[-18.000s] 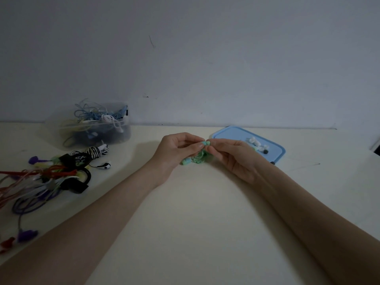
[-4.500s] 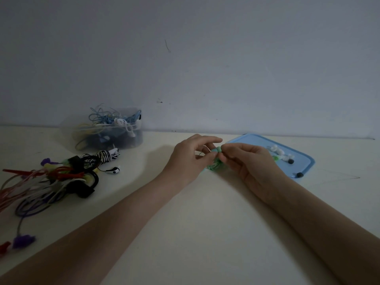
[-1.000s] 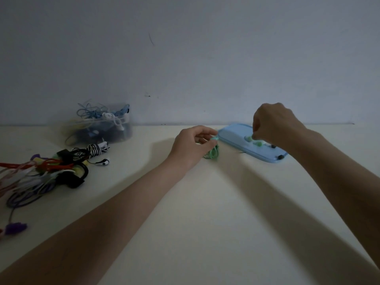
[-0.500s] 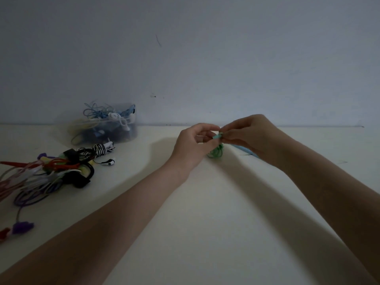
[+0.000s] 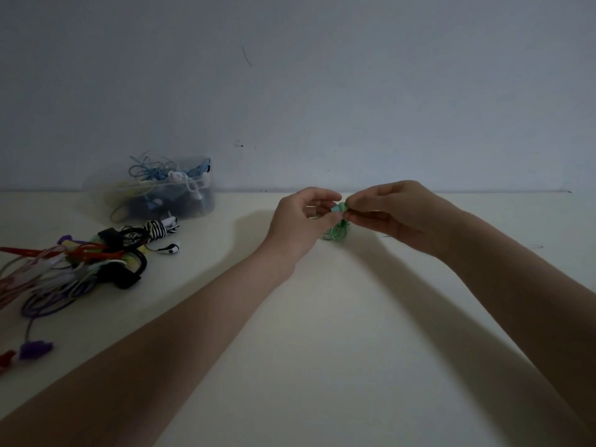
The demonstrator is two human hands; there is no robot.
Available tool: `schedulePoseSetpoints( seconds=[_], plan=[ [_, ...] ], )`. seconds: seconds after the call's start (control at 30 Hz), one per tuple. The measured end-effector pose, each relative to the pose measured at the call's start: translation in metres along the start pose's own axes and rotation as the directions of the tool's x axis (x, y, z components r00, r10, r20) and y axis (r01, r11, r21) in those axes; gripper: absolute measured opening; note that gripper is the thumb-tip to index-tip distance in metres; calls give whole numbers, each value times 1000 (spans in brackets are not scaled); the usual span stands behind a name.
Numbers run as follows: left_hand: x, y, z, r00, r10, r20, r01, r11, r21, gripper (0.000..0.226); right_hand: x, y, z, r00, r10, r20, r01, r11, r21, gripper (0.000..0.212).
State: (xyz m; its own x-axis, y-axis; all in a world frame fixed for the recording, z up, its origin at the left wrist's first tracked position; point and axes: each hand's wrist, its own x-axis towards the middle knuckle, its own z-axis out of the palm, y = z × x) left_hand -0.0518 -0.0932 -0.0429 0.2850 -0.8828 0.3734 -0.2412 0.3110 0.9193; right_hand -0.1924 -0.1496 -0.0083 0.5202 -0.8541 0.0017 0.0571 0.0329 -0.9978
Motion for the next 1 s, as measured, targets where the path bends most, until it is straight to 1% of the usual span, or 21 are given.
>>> schedulePoseSetpoints(
  seconds=[0.3, 0.5, 0.6, 0.7, 0.87, 0.93, 1.0],
  plan=[
    [-1, 1, -2, 1000, 20, 13, -20, 1000, -2, 22, -4, -1, 0, 1000, -10, 10, 10, 1000, 0, 6],
    [-3, 3, -4, 996, 86, 19, -86, 996, -11, 21, -2, -1, -2, 997, 75, 21, -77, 992, 104, 10],
    [-4, 3, -5, 995, 92, 40, -91, 996, -15, 21, -2, 0, -3, 990, 130, 49, -135, 980, 148, 14],
    [-5, 3, -6, 995, 84, 58, -81, 995, -51, 23, -3, 2, -3, 983, 165, 85, -178, 965, 191, 15],
    [-4, 1, -8, 998, 7, 58, 2, 989, -150, 22, -3, 3, -1, 972, 187, 141, -218, 939, 264, 17],
    [-5, 0, -9, 998, -25, 61, 36, 981, -189, 20, -3, 5, 0, 969, 208, 135, -240, 924, 299, 13],
    [-5, 1, -10, 997, -40, 72, 53, 981, -186, 18, -4, 4, 1, 967, 226, 120, -253, 917, 309, 12]
  ],
)
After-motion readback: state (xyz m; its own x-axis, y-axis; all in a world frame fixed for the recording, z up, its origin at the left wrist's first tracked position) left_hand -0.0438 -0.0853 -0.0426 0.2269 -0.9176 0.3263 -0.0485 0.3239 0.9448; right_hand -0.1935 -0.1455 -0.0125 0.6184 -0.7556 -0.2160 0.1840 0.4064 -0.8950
